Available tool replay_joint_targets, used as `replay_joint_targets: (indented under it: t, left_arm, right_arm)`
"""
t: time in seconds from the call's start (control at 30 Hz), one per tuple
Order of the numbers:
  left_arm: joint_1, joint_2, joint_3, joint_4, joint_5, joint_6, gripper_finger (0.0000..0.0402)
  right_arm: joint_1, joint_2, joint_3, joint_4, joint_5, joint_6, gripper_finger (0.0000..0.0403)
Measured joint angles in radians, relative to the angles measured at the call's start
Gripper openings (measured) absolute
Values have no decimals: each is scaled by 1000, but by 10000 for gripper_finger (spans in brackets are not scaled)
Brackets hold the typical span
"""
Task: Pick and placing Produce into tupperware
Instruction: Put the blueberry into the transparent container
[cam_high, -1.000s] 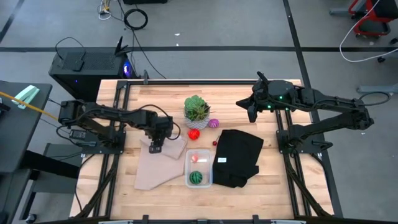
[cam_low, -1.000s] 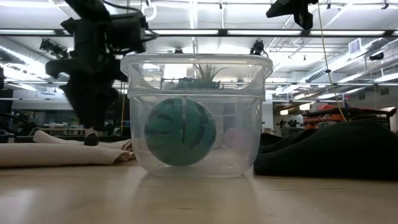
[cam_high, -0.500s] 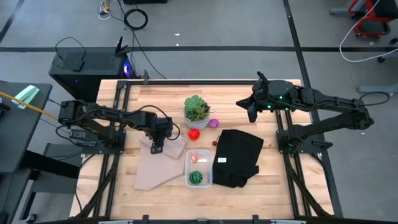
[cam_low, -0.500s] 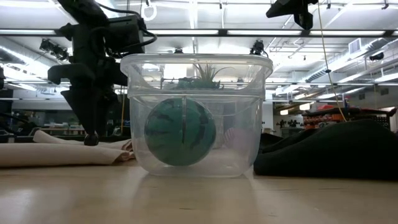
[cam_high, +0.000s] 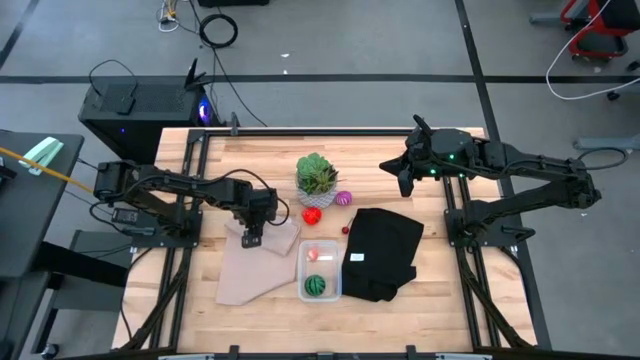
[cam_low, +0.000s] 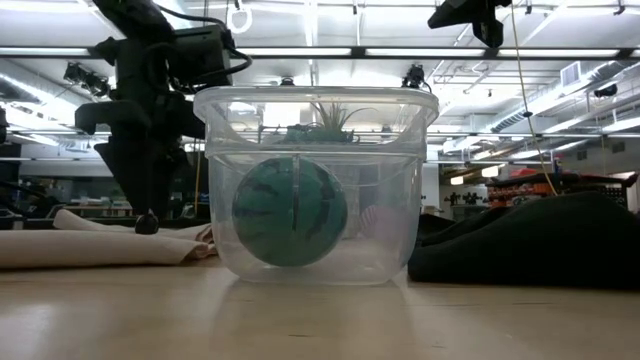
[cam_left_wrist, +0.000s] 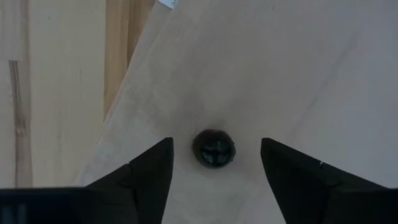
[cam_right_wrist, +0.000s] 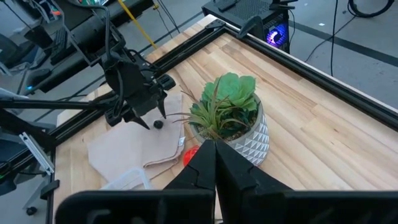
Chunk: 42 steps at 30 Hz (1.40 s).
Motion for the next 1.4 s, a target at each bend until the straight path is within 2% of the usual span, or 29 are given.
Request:
replay_joint_targets:
  t: [0.43, 0.83, 1.1, 1.4]
  left_arm:
    - [0, 9, 0, 23, 5, -53, 256]
    - [0, 9, 0, 18, 3, 16, 256]
    - [20, 9, 0, 17, 13, -147, 256]
    - [-4, 9, 0, 8, 13, -18, 251]
  right_arm:
    - [0, 0, 0, 0, 0, 0, 7]
    - [0, 0, 0, 0, 0, 0, 7]
    - [0, 0, 0, 0, 0, 0, 6]
    - [0, 0, 0, 0, 0, -1, 6]
